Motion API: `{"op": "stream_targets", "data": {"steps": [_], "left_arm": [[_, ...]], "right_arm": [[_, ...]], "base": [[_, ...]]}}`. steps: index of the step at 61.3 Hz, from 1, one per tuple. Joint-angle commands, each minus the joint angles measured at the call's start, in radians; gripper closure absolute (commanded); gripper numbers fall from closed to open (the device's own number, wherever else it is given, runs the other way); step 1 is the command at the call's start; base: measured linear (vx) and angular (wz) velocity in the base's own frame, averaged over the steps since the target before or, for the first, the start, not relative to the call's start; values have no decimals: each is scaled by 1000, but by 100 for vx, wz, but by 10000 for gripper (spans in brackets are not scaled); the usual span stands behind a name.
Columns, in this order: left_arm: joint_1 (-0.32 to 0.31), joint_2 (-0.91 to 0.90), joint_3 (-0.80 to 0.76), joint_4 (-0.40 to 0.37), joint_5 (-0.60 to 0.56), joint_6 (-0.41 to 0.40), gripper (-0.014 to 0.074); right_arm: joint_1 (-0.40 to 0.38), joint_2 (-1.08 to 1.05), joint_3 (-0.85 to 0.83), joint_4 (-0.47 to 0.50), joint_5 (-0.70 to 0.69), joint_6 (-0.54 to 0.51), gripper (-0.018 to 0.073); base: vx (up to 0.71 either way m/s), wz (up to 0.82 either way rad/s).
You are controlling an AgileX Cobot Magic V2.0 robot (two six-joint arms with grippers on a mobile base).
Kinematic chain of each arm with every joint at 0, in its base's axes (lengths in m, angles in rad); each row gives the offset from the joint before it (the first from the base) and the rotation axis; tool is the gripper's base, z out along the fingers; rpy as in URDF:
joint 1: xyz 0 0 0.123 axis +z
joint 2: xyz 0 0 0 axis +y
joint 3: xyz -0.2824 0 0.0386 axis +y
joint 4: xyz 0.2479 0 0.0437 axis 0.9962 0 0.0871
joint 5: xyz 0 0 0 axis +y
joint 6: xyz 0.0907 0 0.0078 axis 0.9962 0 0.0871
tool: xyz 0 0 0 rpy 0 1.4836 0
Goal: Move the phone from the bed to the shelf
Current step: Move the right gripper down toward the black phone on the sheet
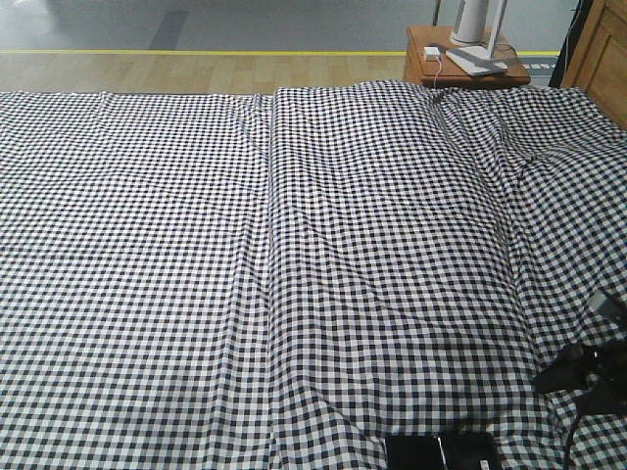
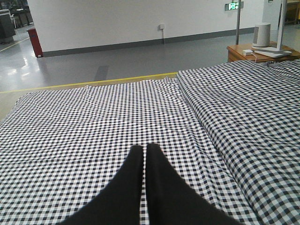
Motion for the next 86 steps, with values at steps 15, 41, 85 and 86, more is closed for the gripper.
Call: {"op": "stream_targets", "data": {"steps": [15,41,85,86], "left_arm": [[-2,-4,-26,-4,-73,-4,596],[-2,-4,-26,-4,-73,-4,596],[-2,-4,-26,-4,-73,-4,596],[-2,-4,-26,-4,-73,-4,596]], "right_arm": [[-7,142,-21,177,62,-196,-35],[-5,315,-78,254,149,-269,-34],[-4,477,-181,280,186,-314,-34],[-4,480,-184,283,186,-314,-34]], "base": [[0,0],[0,0],[0,0],[0,0]]}}
